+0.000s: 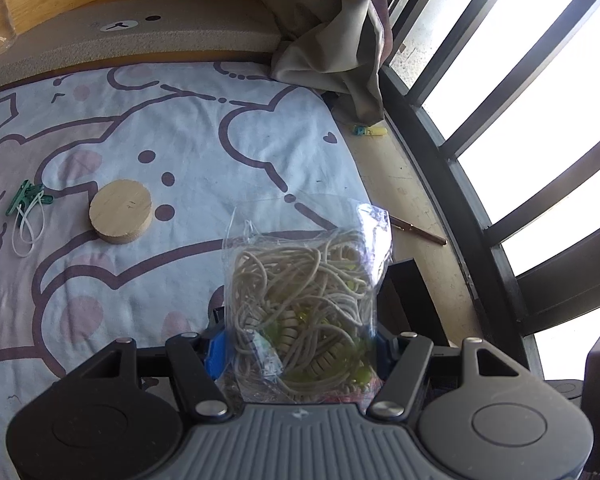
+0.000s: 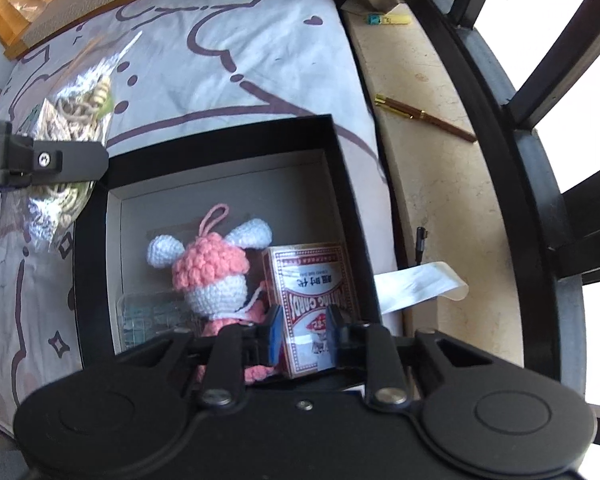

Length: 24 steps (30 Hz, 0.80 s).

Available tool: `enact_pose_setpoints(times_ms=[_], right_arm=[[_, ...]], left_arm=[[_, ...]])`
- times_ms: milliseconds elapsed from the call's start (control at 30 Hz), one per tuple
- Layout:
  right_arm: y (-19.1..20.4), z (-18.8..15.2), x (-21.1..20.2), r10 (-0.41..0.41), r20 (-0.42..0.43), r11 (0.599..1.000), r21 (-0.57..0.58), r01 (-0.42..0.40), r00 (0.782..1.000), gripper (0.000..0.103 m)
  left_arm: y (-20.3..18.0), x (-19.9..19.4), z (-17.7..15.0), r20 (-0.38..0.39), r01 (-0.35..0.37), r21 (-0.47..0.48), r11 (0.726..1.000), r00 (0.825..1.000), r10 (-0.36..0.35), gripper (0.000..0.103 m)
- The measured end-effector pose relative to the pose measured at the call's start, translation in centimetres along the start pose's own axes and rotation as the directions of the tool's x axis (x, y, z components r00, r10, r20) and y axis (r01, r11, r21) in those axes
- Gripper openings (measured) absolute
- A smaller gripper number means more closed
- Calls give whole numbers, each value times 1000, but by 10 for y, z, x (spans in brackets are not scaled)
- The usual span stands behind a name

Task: Organize objects
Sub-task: 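Open the right gripper to release the card box while the left brings the bag over the box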

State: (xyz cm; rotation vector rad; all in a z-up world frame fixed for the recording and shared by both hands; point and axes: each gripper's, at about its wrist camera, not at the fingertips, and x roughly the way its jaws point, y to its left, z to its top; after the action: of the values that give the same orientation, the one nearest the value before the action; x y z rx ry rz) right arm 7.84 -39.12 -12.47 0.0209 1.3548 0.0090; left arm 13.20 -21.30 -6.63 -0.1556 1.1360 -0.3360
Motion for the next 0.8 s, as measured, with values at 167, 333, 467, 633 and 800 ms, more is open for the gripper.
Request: enact_pose_setpoints(times_ms=[167,333,467,633,800], right_arm=[[-3,-1,10,13,-27,1000,2,-13,1000,25],[-13,2,-9,58,53,997,51,-60,997,25],[-25,5,-26,80,138,987,125,-98,987,25],[-50,6,-39,76,217,954,268,-134,973,25],[-65,7,-43,78,255,926,339,-165,964,25]], left_arm=[[-6,8,-1,-17,1,30,1000,1000,-1,66],[-20,17,-1,-38,23,195,981,999,-16,66],[-31,26,-7,-50,3,350,937,999,15,66],[-43,37,-13,-32,-21,500,866,999,43,66],[-59,51,-18,-20,-14,602,798,999,32,66]])
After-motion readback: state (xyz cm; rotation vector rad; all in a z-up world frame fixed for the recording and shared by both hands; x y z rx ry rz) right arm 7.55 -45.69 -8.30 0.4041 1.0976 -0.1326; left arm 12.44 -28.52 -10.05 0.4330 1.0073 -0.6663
